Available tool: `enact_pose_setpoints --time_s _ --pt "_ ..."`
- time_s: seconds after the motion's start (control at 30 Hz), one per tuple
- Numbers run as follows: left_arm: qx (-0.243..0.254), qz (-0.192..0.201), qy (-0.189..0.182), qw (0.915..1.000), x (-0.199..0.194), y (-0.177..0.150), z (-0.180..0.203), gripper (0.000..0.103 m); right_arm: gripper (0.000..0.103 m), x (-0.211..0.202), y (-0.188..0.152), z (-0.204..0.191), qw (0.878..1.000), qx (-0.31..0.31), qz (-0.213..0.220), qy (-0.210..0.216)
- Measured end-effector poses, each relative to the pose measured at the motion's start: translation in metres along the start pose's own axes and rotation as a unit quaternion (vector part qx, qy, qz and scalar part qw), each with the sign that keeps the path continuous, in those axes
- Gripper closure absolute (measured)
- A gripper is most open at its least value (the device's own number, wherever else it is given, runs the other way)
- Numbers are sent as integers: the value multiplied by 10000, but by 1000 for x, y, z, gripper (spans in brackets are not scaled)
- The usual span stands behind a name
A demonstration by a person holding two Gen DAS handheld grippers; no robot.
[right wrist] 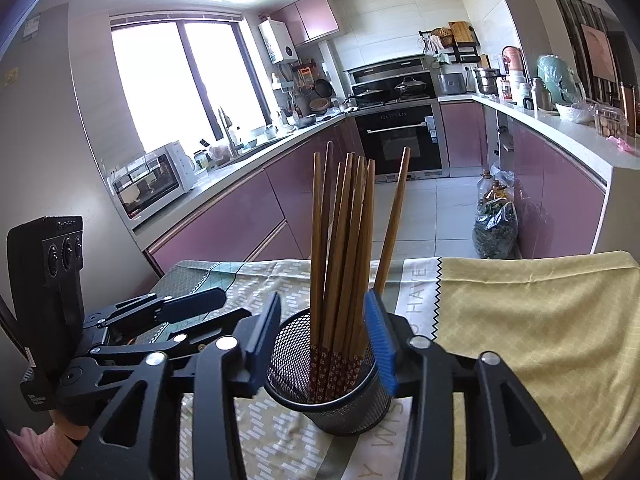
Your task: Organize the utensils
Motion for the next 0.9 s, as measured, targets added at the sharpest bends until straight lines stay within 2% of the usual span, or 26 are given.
enact_pose_setpoints --time_s 0.03,0.07,0.17,0.23,0.43,0.9 --pt "-6 82 62 9999 -6 -2 -3 43 48 -2 -2 -1 10000 -20 31 -28" --pt "-17 155 118 9998 -12 -3 -5 32 46 -5 -4 -4 10000 -50 50 -68" --pt "-73 472 286 9984 -34 -9 -15 16 35 -11 -9 -11 9996 -154 128 -180" --pt "-81 656 478 9967 -46 -10 -22 6 23 -16 -12 -16 9991 -232 233 -281" --pt "-143 991 745 9922 -80 -22 -34 6 7 -27 -24 -35 9964 -506 417 -538" --pt "-184 1838 928 9784 -148 -36 -43 6 7 -58 -37 -75 9839 -934 1127 -1024"
Point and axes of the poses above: each gripper's, at about its wrist camera, not at the fingertips, and x roughly the way its jaws point, z to its right, y to its top, the point moved 6 cm from there along x, roughly the way its jaws point, and after that the axes turned 11 degrees about -x, right-handed, at the moved point
